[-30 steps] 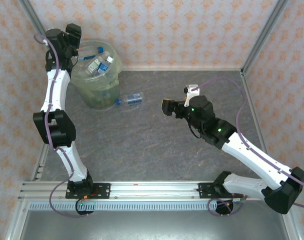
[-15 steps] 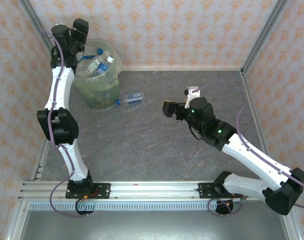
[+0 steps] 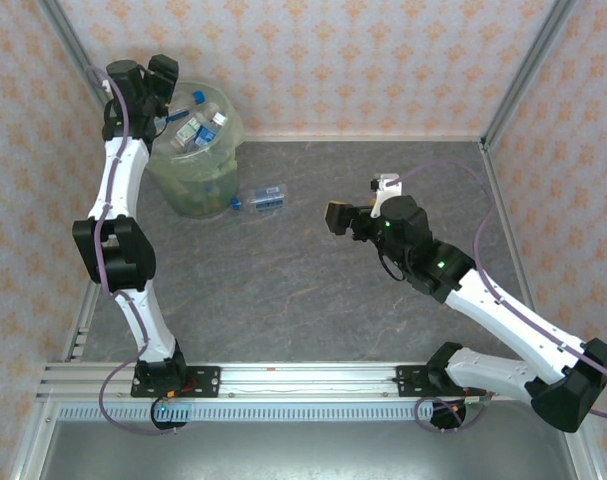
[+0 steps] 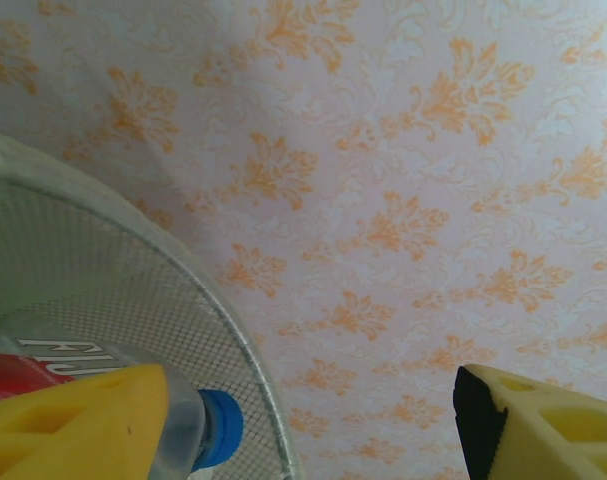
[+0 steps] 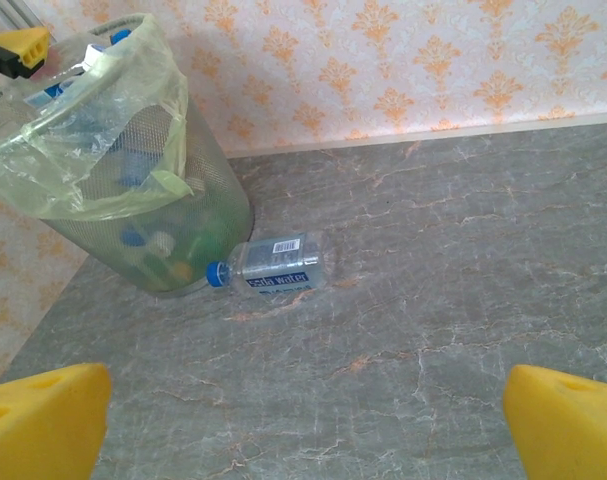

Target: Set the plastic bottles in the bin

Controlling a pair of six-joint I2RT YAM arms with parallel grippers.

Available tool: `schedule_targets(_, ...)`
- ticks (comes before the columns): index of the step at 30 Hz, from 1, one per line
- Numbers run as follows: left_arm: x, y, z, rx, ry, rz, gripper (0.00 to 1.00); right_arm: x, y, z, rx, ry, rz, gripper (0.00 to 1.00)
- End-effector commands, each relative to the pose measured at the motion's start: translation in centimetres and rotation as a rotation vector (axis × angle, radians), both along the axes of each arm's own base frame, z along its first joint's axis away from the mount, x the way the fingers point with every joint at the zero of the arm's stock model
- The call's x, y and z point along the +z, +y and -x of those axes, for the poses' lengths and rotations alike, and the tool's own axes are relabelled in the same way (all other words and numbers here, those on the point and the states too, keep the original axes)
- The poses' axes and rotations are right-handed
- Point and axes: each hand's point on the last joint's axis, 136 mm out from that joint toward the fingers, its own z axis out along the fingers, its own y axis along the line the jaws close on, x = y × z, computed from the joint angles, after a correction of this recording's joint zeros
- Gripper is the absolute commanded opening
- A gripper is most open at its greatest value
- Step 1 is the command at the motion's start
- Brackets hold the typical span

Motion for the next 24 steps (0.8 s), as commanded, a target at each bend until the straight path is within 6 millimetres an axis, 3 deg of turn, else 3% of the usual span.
schedule_targets(1, 1.4, 1.1, 1.8, 0.038, 0.013, -0.028, 0.79, 0.3, -0.5, 0.5, -0.011, -0.01, -0.018, 1.0)
schedule_targets(6, 5.2, 0.6, 2.4, 0.028, -0.051, -0.023, 0.79, 0.2, -0.3, 0.5, -0.004, -0.004, -0.03, 1.0)
schedule_targets(8, 7.9, 0.7, 3.8, 0.043, -0.092, -0.044, 0.79, 0.2, -0.3, 0.6, -0.002, -0.002, -0.034, 1.0)
schedule_targets(12, 9.9, 1.0, 4.7, 0.067, -0.146, -0.08, 0.79, 0.2, -0.3, 0.6, -0.001, -0.001, -0.04, 1.0)
schedule_targets(18, 10.0, -2.0, 2.3, -0.071, -0.238, -0.019, 0.79, 0.2, -0.2, 0.6, 0.0, 0.0, -0.043, 1.0)
schedule_targets(19, 8.9, -2.5, 1.1, -0.09, -0.233, -0.016, 0.79, 0.2, -0.2, 0.6, 0.001, 0.002, -0.042, 1.0)
schedule_targets(24, 6.6, -4.7, -1.5, -0.141, -0.226, 0.009, 0.79, 0.1, -0.4, 0.7, -0.004, 0.007, -0.041, 1.0)
